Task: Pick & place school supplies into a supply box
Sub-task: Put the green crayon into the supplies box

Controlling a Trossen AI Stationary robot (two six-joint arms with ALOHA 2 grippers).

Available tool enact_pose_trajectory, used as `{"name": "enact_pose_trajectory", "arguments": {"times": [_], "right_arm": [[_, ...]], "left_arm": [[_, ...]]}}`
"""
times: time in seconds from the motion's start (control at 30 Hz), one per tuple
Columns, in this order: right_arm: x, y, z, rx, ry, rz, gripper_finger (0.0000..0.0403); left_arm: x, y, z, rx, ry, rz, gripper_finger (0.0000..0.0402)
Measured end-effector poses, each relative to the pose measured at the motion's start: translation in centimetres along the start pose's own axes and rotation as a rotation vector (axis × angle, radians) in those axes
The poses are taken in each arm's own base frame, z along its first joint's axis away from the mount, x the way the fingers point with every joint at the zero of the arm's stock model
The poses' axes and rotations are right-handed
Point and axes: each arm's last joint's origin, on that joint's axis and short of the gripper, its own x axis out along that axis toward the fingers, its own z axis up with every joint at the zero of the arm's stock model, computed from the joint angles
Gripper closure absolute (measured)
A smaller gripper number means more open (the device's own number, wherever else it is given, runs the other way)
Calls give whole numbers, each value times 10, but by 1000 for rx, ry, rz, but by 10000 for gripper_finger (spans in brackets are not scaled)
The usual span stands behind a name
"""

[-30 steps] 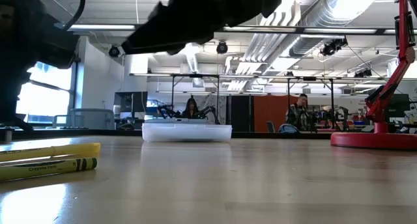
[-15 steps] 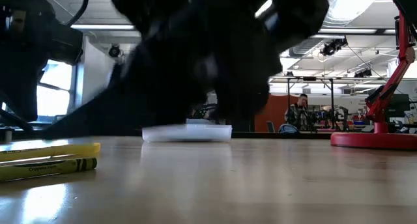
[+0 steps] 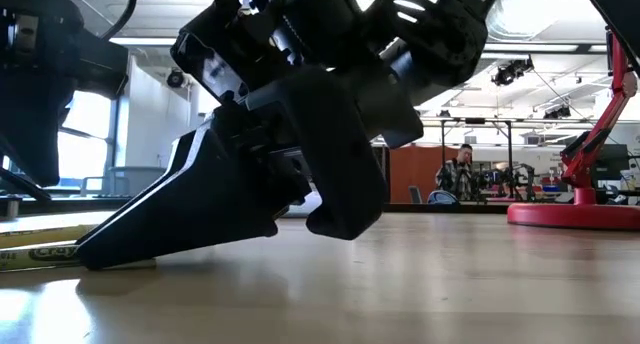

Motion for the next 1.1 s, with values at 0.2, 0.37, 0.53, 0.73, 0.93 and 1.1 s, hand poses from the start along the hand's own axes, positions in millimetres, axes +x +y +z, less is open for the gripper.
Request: {"name": "enact_pose_trajectory", "arguments": {"times": [0.2,0.37,0.53,0.73,0.93,1.1], "right_arm": [[-1,-4,-1,-20,6,-16,382],[-13,-18,7,28,7,-51,381],[-54,-45,36,-25,66,-180,388],[-125,-94,56,-50,250,-486,382],[-179,-160,37,110,281,-697,385],[-202,-201,2,311,259,-707,394]], "left_arm": [[0,-1,1,-2,-13,-5,362],[0,-1,1,-2,-30,-1,362],[0,-1,1,-3,-33,-1,362],[0,0,1,0,-52,13,362],[0,1,3,28,-109,25,362],[0,1,3,44,-109,26,362]]}}
